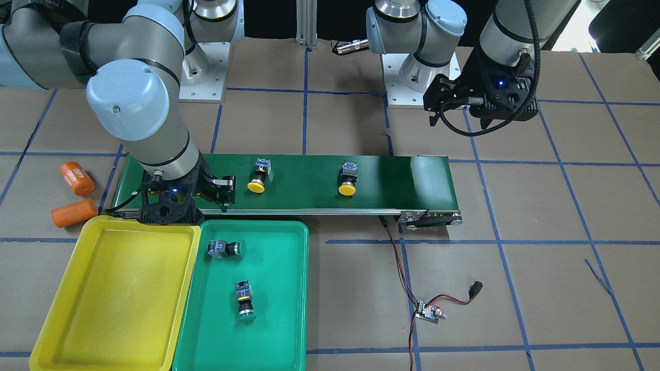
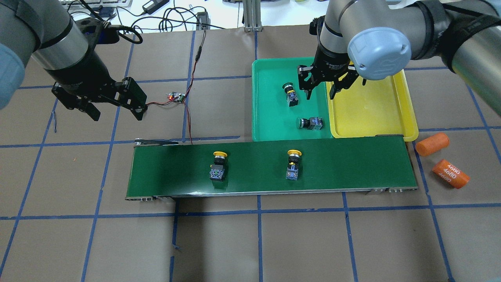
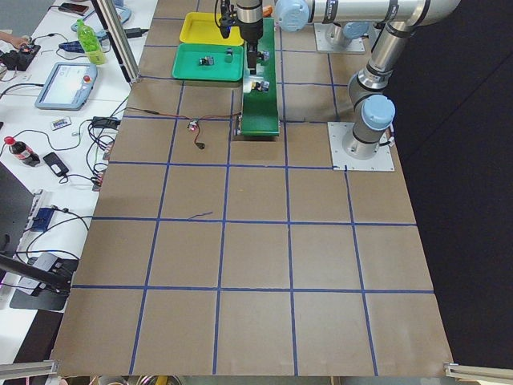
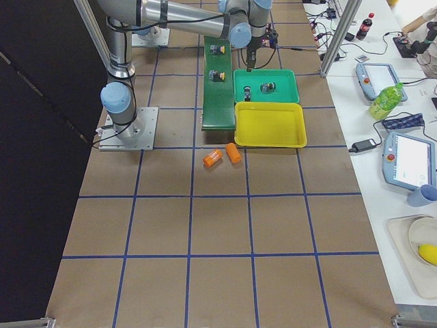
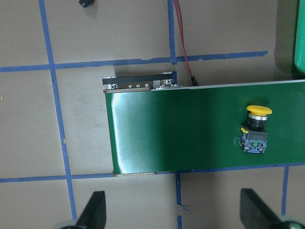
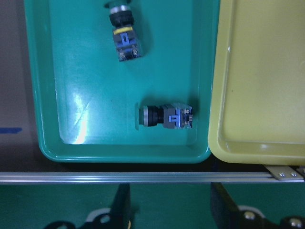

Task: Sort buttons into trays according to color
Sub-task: 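Grasp a yellow-capped button on the belt with the right gripper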

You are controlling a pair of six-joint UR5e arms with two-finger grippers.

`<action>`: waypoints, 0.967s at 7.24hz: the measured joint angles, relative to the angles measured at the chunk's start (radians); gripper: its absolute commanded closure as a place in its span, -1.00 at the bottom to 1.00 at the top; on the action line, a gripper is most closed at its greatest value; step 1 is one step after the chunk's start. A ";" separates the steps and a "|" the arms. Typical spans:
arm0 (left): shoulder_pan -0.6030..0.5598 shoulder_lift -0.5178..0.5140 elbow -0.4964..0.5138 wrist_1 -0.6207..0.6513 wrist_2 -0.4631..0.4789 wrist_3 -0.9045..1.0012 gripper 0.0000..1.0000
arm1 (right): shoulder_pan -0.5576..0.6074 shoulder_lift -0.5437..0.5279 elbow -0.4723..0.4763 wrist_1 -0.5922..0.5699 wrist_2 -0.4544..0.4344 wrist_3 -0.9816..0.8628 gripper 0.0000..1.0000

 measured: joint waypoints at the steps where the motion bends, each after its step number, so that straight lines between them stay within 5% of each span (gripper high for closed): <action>1: 0.000 -0.004 -0.001 0.003 0.000 -0.001 -1.00 | -0.032 -0.043 0.083 0.000 0.002 -0.026 -0.36; 4: 0.000 -0.005 -0.002 0.006 0.002 0.004 -1.00 | -0.077 -0.147 0.337 -0.117 0.008 -0.041 -0.45; 7: 0.000 0.002 -0.003 0.005 0.007 0.011 -1.00 | -0.037 -0.177 0.380 -0.152 0.016 0.058 -0.45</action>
